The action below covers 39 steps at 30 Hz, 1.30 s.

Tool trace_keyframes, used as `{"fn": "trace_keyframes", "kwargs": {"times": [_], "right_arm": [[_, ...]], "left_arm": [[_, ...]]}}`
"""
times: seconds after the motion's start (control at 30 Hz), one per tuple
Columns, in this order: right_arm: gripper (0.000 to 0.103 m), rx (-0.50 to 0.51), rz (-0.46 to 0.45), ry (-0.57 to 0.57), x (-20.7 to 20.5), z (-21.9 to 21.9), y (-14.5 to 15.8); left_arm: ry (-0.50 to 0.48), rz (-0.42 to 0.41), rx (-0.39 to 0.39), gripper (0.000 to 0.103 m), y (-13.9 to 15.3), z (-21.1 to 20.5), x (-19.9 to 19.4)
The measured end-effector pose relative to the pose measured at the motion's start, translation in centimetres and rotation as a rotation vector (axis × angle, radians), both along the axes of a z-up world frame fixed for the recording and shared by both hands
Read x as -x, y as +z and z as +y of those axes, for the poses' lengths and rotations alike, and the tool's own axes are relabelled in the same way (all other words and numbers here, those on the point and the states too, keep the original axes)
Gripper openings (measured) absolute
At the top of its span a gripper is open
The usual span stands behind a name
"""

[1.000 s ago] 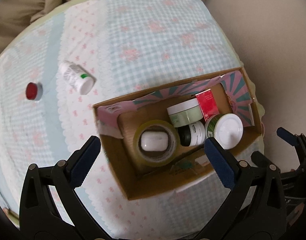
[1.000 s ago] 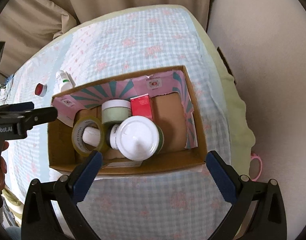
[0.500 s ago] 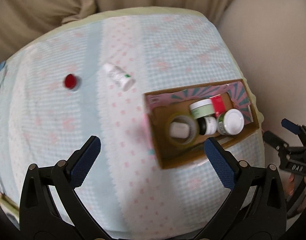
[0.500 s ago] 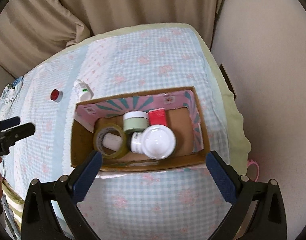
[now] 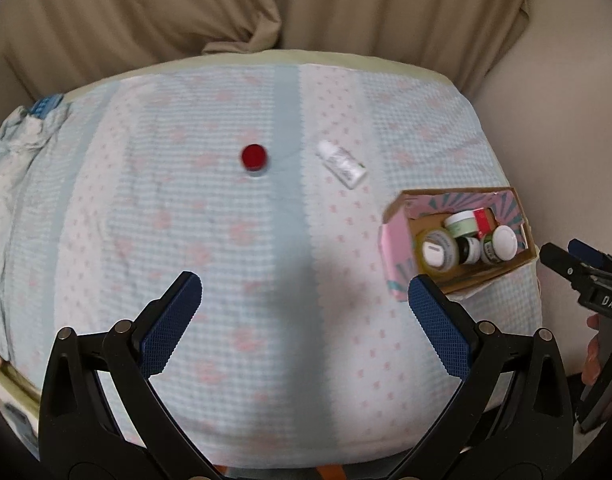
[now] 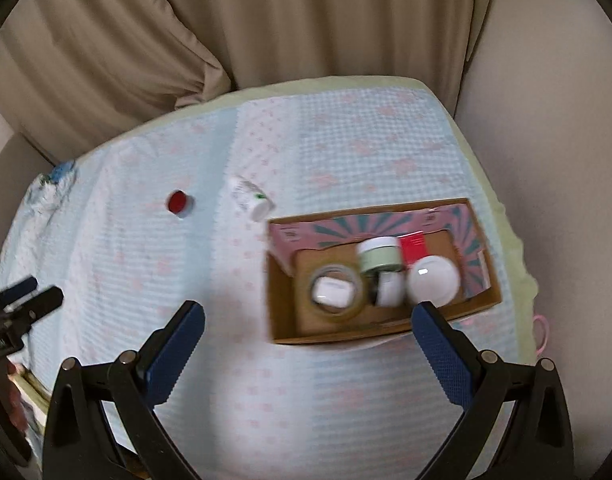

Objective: Organize rigid objects
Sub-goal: 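Move both tools back toward the red-lidded jar and white pill bottle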

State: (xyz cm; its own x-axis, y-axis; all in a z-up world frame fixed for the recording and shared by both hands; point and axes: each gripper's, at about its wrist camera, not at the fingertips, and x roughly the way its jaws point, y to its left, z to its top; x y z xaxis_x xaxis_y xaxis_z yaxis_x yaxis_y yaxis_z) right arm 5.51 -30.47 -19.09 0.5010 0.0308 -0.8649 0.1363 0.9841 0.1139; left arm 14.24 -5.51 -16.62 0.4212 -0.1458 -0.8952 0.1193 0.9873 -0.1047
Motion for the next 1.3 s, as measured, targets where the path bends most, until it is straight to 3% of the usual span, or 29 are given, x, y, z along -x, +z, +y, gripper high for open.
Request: {"fn": "trace_keyframes", "kwargs": {"times": [0.2,0.4,0.67,0.9,1.1,1.3], "right_arm": [[0.103,-0.044,-0.025,-0.05,-0.4,6.3,0.8],[0.103,-0.056,-0.048,-0.098,-2.6,10.9,0.6],[0.103,-0.031,-0.042,-0.087,-8.4,13.1,-0.6],[0.103,0.031,0.021,0.043,-15.5,12.3,-4.3],[0.103,0.089,0.11,0.217,-21.8,10.9,-10.1],[0.103,0.136,0.205,0.364,-27.1,10.5,-16.7]], "left_arm": [[-0.028,-0.004,0.012,0.103,0.2,6.6,-0.7],[-0.073,-0.002,0.004,0.103,-0.5,11.3,-4.2],[-0.136,0.029,-0.025,0.103,-3.7,11.9,-10.4],[-0.159,0.081,-0.029,0.103,-9.1,9.6,-16.4],[-0.146,0.149,-0.024,0.103,-15.5,7.2,-21.7],[-0.157,0.194,-0.068,0.102,-22.7,4.4,-26.3]]}}
